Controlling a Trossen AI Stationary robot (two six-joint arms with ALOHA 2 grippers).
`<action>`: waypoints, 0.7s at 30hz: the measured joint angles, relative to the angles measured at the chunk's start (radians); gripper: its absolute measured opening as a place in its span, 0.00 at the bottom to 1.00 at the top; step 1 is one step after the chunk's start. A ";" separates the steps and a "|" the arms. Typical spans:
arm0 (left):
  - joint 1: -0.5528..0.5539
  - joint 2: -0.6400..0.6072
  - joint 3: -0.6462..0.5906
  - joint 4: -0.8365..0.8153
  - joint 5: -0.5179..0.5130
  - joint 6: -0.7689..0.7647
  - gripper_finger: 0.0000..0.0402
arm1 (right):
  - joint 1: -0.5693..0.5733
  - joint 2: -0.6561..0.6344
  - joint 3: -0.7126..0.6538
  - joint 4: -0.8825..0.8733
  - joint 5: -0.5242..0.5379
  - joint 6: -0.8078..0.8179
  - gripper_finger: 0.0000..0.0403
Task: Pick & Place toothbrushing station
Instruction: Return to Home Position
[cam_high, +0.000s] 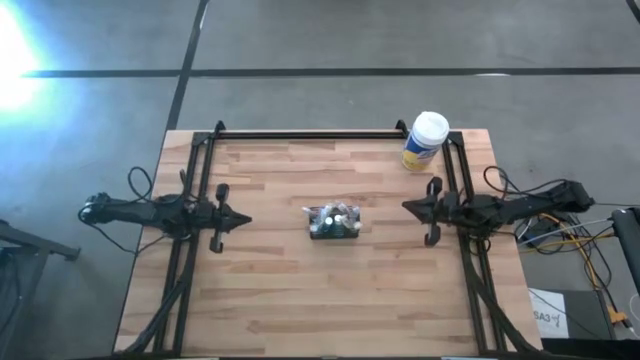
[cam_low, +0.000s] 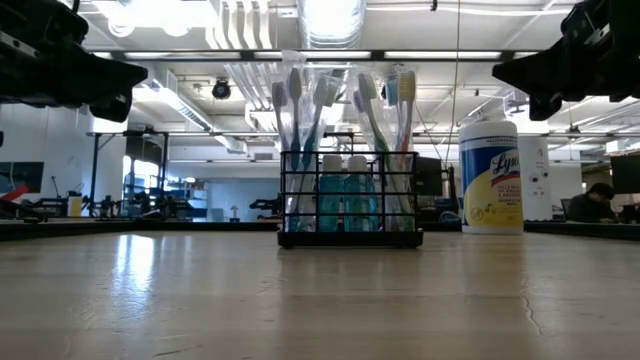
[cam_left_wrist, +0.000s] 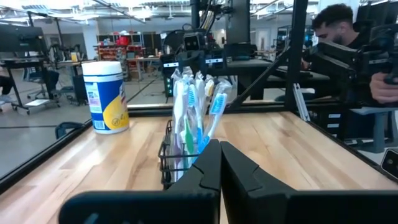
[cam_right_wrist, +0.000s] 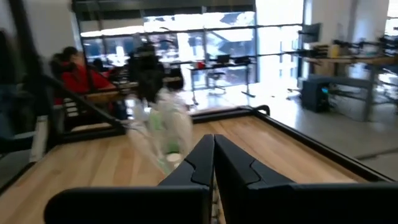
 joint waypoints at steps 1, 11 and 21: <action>0.000 0.000 0.000 0.000 0.000 0.000 0.00 | -0.002 -0.017 0.000 -0.020 0.018 0.004 0.02; 0.000 0.012 0.000 -0.008 0.025 -0.017 0.00 | -0.073 -0.156 0.000 -0.199 -0.012 0.041 0.02; 0.002 0.009 0.074 -0.232 -0.110 -0.065 0.01 | -0.093 -0.266 0.000 -0.266 -0.189 0.024 0.02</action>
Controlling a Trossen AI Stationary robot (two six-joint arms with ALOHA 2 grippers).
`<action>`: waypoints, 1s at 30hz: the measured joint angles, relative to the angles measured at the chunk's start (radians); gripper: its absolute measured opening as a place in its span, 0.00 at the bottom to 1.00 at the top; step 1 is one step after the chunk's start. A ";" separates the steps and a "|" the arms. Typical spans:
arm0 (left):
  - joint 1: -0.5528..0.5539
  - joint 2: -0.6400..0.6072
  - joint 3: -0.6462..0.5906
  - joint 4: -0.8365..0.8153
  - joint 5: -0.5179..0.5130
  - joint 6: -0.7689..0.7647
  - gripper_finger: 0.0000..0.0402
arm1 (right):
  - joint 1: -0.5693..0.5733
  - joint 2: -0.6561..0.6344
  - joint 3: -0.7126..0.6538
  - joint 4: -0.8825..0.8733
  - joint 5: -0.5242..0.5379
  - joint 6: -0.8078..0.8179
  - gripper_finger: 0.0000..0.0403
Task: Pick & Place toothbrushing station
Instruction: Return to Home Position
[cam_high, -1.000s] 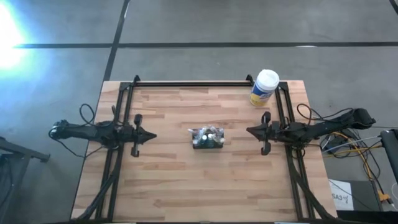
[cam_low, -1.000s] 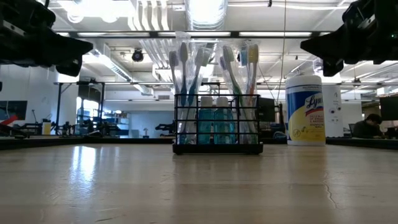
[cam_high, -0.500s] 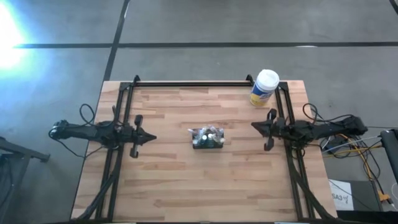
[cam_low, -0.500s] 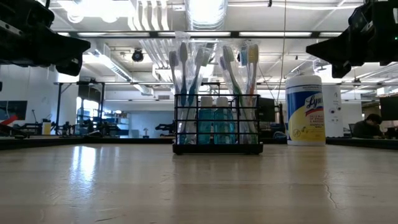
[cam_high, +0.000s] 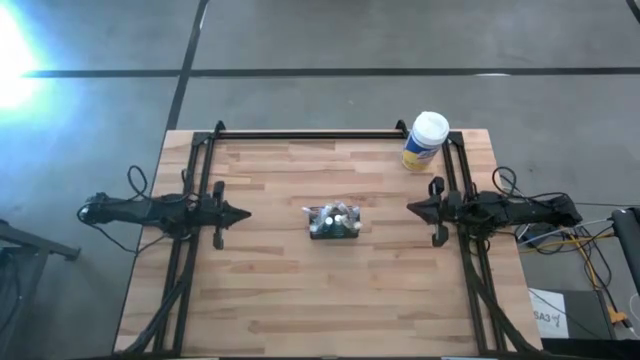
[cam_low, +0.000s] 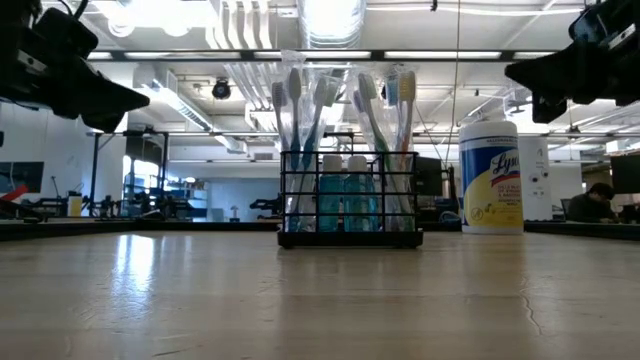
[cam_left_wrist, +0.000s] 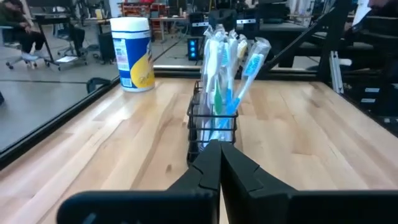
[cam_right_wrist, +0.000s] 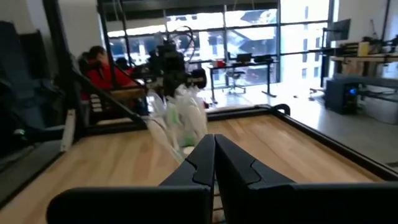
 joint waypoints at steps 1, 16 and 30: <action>0.000 0.000 0.000 -0.001 0.000 -0.002 0.01 | -0.008 0.002 0.000 -0.005 0.000 -0.007 0.02; 0.007 -0.011 -0.081 0.251 0.227 0.122 0.00 | -0.056 0.005 0.000 -0.015 0.003 0.006 0.02; 0.007 -0.010 -0.081 0.244 0.189 -0.007 0.04 | -0.056 0.007 0.000 -0.016 0.003 -0.052 0.02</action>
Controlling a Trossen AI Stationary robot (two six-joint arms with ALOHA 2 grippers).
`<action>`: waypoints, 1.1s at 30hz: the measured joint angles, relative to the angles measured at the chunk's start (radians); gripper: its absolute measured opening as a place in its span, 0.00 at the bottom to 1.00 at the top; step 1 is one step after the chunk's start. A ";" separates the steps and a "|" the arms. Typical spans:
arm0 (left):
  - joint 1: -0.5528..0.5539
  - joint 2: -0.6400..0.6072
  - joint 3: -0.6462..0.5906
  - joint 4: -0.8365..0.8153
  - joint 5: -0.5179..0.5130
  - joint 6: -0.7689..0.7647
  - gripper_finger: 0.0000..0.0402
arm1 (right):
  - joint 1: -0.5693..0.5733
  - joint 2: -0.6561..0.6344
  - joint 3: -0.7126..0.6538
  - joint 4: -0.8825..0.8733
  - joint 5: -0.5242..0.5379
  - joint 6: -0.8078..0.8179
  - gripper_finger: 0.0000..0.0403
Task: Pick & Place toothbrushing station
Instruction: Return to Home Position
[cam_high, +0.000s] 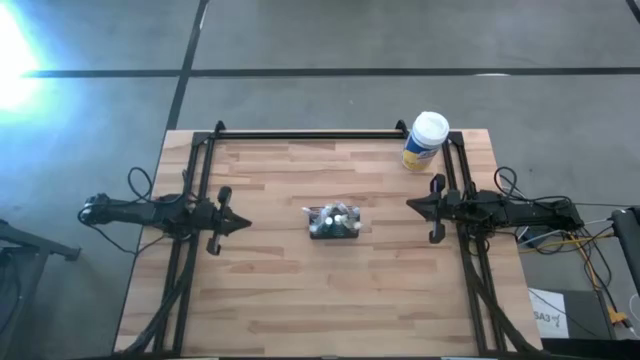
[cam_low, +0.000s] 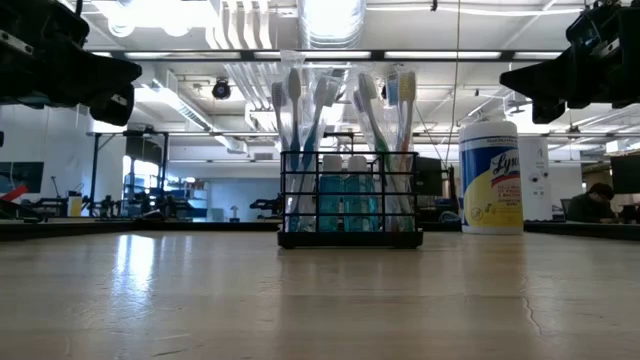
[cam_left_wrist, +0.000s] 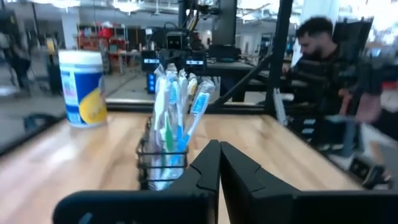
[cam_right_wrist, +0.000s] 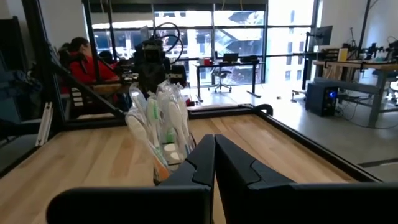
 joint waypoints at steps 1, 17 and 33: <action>0.000 0.000 0.000 0.000 0.000 -0.034 0.04 | 0.000 0.000 0.000 0.000 0.000 0.006 0.02; 0.000 0.000 0.003 0.004 -0.006 -0.106 0.06 | 0.000 0.002 0.000 -0.001 0.000 0.074 0.02; 0.000 0.000 0.003 0.005 -0.006 -0.106 0.06 | 0.000 0.002 0.000 -0.001 -0.001 0.075 0.02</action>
